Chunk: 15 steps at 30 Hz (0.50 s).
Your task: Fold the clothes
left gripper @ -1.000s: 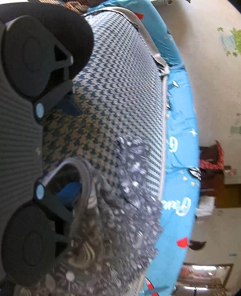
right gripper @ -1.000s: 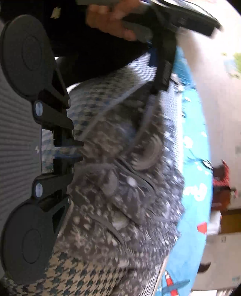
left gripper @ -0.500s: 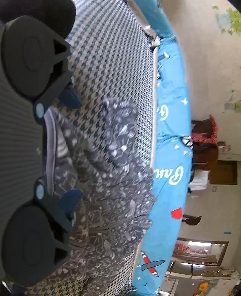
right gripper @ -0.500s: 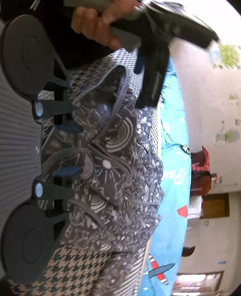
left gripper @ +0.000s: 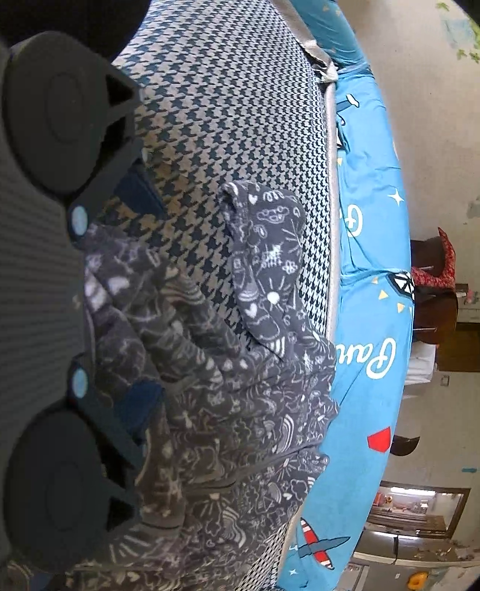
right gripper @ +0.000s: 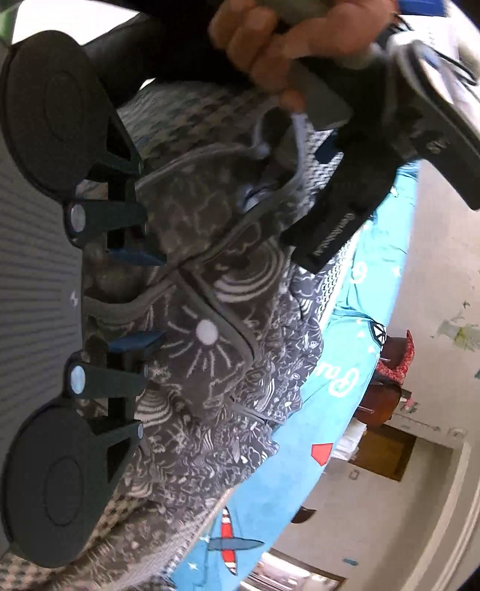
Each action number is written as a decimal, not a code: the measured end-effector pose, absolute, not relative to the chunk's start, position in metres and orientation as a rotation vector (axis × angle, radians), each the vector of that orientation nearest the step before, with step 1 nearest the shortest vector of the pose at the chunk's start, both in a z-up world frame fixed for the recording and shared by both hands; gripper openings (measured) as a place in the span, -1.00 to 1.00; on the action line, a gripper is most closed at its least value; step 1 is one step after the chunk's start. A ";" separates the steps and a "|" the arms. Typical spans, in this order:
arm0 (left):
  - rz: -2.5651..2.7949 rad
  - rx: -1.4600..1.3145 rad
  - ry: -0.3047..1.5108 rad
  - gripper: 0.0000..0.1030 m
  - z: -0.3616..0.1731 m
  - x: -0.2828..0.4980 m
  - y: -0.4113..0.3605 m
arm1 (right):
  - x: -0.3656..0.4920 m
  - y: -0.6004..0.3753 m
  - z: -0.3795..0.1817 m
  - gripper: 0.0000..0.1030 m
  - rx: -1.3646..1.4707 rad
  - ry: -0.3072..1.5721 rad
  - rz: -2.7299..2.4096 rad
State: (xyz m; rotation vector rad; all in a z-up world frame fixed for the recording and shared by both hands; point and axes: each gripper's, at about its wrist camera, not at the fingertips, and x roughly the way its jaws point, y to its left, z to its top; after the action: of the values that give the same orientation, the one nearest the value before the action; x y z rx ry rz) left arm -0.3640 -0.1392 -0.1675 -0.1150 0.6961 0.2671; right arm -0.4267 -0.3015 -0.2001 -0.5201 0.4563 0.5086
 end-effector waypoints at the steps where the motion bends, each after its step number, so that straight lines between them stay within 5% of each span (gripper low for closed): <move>1: 0.267 -0.121 0.699 0.99 -0.169 -0.363 -0.138 | -0.427 -0.301 -0.202 -0.32 -0.533 0.449 0.505; 9: 0.268 -0.089 0.683 0.99 -0.172 -0.365 -0.142 | -0.429 -0.304 -0.205 -0.67 -0.572 0.421 0.475; 15: 0.263 -0.114 0.662 0.99 -0.167 -0.370 -0.137 | -0.429 -0.320 -0.189 -0.74 -0.438 0.456 0.480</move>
State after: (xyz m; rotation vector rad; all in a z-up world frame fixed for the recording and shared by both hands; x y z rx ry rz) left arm -0.3695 -0.1374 -0.1675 -0.1140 0.6624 0.2630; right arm -0.4289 -0.3196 -0.1889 -0.4382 0.4563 0.4798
